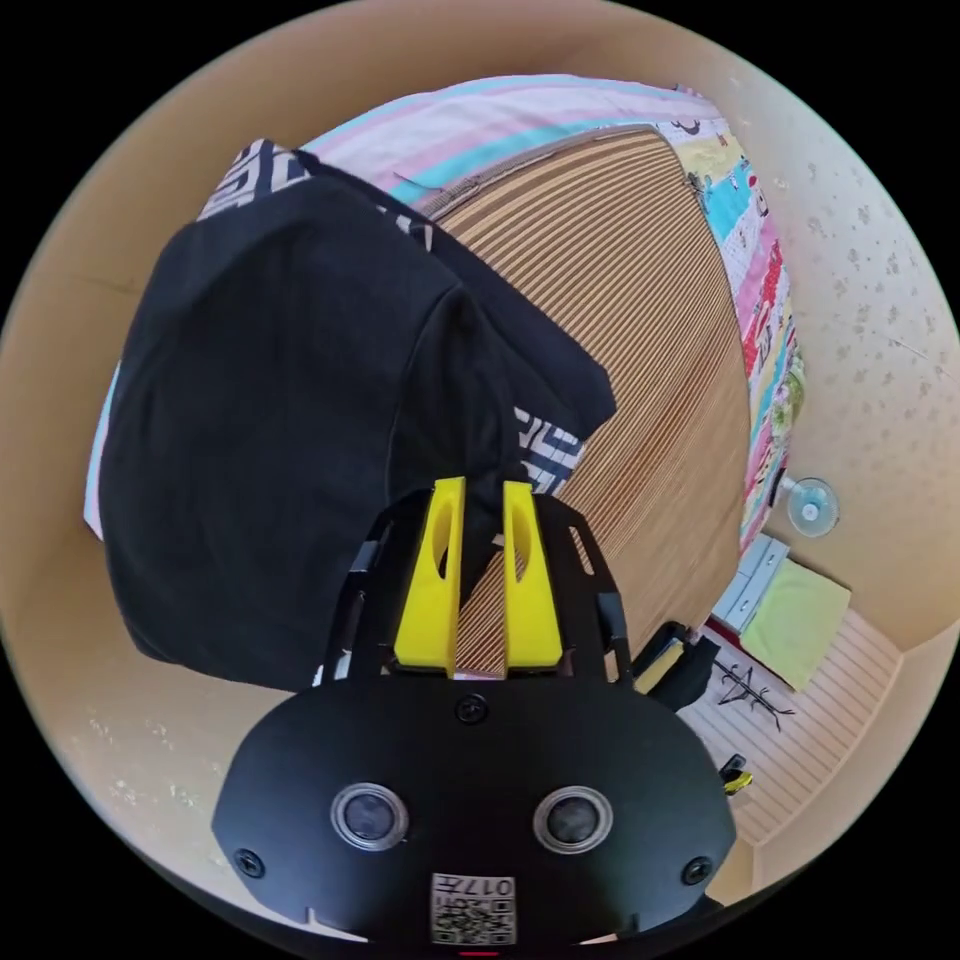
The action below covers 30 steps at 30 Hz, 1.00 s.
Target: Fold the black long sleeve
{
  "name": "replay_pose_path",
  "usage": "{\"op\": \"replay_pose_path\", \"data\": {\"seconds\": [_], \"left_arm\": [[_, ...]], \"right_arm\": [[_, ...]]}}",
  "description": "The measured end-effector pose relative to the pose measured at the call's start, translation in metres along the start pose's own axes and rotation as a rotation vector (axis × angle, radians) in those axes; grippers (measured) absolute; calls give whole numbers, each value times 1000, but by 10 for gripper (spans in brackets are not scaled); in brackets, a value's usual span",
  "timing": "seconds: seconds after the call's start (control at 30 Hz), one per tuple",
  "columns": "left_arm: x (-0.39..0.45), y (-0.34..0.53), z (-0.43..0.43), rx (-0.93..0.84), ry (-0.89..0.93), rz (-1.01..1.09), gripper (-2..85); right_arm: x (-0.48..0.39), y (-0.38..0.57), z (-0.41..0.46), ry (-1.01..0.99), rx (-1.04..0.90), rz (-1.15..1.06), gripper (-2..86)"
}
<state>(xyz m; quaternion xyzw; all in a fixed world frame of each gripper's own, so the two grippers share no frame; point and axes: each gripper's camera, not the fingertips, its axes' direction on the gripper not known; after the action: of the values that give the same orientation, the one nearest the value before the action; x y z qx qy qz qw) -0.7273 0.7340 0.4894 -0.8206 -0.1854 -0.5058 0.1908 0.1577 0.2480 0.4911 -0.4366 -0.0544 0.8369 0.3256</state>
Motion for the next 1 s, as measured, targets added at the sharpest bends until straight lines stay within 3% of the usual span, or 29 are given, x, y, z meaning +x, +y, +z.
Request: {"op": "replay_pose_path", "data": {"seconds": [0.13,0.23,0.3,0.53,0.6,0.67,0.7,0.8,1.0], "left_arm": [[-19,14,-11,6,239,42,11],[-15,37,-49,57,530,276,0],[8,66,-99,96,792,556,-4],[157,169,-256,96,982,1473,-7],[208,198,-291,33,1267,1775,-7],[243,207,-304,0,1540,1921,-7],[270,205,-305,-35,1698,1954,-7],[350,189,-286,-132,1906,1908,-7],[535,176,-216,-433,1940,1879,-7]], "right_arm": [[30,-27,28,-130,-18,-7,5],[47,-44,55,-153,-59,-35,7],[51,-54,72,-139,-98,-63,8],[31,-107,132,-61,-202,-320,23],[23,-122,153,-70,-238,-402,33],[16,-135,179,-84,-286,-477,45],[11,-142,198,-83,-325,-524,55],[-2,-156,249,-33,-408,-650,75],[2,-181,361,192,-450,-891,133]]}}
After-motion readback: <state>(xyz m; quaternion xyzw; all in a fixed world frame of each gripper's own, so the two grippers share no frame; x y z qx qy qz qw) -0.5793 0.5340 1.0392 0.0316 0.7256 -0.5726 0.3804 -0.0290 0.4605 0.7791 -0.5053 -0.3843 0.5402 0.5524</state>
